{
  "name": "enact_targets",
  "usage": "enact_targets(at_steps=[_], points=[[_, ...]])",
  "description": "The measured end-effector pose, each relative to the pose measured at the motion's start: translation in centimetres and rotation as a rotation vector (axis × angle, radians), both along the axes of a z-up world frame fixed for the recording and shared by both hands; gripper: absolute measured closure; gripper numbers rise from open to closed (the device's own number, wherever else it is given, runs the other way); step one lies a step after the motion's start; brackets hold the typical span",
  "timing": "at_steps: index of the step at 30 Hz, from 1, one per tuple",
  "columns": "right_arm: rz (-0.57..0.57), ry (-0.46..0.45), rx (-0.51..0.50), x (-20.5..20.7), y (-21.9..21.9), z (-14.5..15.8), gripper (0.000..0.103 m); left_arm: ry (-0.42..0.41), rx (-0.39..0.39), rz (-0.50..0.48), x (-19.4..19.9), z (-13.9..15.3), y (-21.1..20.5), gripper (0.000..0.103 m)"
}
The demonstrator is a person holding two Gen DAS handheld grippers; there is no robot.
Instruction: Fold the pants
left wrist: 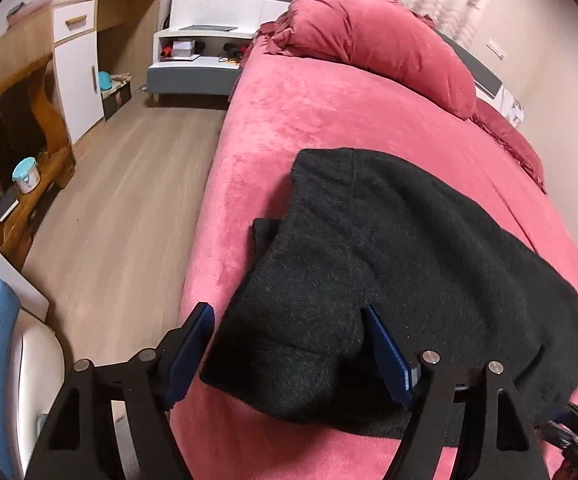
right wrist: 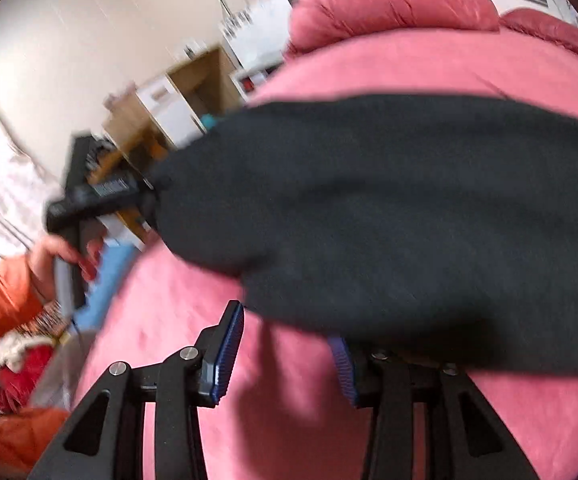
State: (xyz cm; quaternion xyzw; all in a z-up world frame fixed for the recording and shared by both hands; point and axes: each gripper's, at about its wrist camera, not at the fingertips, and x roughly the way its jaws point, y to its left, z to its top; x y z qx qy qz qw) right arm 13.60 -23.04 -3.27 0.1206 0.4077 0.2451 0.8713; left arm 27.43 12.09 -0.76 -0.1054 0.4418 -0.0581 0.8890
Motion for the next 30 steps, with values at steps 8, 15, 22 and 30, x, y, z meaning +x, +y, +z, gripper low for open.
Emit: enact_targets(at_steps=[8, 15, 22, 30], points=[[0.144, -0.132, -0.209, 2.2, 3.8, -0.2, 0.055, 0.020, -0.032, -0.020, 1.3, 0.2, 0.2, 0.036], [0.233, -0.087, -0.180, 2.4, 2.4, -0.3, 0.094, 0.036, 0.020, -0.051, 1.9, 1.4, -0.3, 0.087], [0.389, -0.099, -0.183, -3.4, 2.4, 2.4, 0.094, 0.056, -0.083, -0.061, -1.7, 3.9, 3.6, 0.092], [0.311, -0.006, -0.170, -6.1, 2.5, -2.5, 0.093, 0.077, -0.123, 0.024, -5.5, 0.0, 4.9, 0.074]])
